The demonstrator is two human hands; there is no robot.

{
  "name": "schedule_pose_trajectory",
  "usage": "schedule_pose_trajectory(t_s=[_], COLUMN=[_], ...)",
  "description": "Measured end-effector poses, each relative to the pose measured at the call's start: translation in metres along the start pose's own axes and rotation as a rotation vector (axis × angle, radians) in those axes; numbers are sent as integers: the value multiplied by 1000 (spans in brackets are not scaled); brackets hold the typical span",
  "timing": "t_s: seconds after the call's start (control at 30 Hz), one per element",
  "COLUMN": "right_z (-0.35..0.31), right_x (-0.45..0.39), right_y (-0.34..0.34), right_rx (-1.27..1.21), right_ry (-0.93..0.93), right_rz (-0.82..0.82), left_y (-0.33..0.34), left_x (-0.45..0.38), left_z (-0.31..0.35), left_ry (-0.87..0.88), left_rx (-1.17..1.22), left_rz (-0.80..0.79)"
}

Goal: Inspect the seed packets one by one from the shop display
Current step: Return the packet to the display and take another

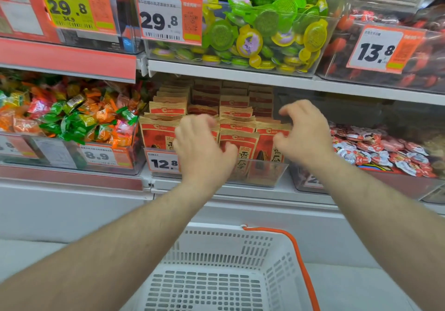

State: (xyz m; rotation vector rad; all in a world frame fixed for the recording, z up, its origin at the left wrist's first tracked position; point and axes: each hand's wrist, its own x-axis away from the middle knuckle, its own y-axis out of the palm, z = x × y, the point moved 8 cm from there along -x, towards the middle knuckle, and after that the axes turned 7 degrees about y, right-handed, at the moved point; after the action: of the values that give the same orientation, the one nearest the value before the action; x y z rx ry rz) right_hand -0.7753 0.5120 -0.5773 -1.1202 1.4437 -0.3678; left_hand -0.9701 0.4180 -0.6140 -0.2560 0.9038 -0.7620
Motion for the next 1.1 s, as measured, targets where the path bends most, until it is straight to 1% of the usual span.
schedule_pose_trajectory(t_s=[0.03,0.07,0.1,0.13,0.17,0.2,0.33,0.4,0.47,0.57,0.67,0.93,1.1], right_z=[1,1,0,0,1,1,-7,-13,-14,-12,-16,-13,-8], right_x=[-13,-21,-25,-27,-28,-30,-40,-34,-28,-28,-30,-32,-32], right_y=[14,28,40,50,57,62,71,78,83,82,76,76,73], right_rx=[124,256,358,416,448,467,602,624,625,654,669,753,725], right_ry=[-14,-50,-95,-123,-129,-126,-187,-251,-269,-267,-293,-236,-176], right_rz=[-194,-367,-496,-584,-634,-644,-555,-524,-486,-356,-217,-104,-177], left_y=[4,15,28,41,51,57,66,69,68,66,67,77,77], left_x=[-7,-13,-20,-28,-37,-45,-59,-57,-57,-57,-56,-61,-63], left_z=[19,26,28,23,17,11,4,4,3,2,1,-4,-4], left_ry=[198,321,391,411,408,406,429,455,485,494,499,495,455], left_rx=[-94,-185,-274,-358,-428,-483,-546,-544,-523,-481,-481,-540,-504], left_rz=[-10,-43,-100,-177,-251,-299,-300,-279,-250,-223,-238,-313,-368])
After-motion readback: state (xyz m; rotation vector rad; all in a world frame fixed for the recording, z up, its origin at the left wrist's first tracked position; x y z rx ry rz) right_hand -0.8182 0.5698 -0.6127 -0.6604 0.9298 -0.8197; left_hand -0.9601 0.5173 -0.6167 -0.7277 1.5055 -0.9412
